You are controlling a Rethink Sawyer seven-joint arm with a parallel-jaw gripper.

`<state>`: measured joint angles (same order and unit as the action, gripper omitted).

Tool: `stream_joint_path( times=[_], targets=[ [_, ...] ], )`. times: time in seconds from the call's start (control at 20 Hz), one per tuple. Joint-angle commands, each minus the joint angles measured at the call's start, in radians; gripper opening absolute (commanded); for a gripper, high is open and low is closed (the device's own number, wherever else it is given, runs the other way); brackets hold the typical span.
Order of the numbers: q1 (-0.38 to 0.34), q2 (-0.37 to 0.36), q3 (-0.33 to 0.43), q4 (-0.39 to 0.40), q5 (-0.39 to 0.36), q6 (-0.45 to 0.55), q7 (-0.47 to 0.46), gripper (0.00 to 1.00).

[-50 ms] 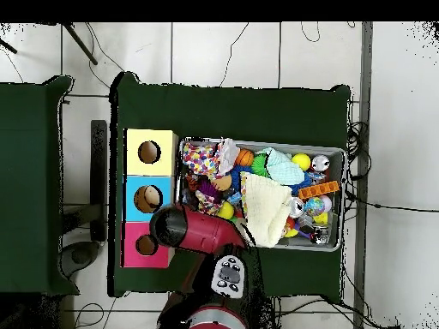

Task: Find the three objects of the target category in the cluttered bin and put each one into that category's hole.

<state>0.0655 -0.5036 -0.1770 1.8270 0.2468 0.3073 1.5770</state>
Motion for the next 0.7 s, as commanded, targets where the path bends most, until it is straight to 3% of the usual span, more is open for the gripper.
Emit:
stream_joint_path(
  times=[0.05, 0.7],
  targets=[
    [0.053, 0.016, 0.078, -0.217, 0.075, 0.092, 0.226, 1.00],
    [0.053, 0.079, 0.079, -0.285, 0.078, 0.086, 0.220, 1.00]
  ],
)
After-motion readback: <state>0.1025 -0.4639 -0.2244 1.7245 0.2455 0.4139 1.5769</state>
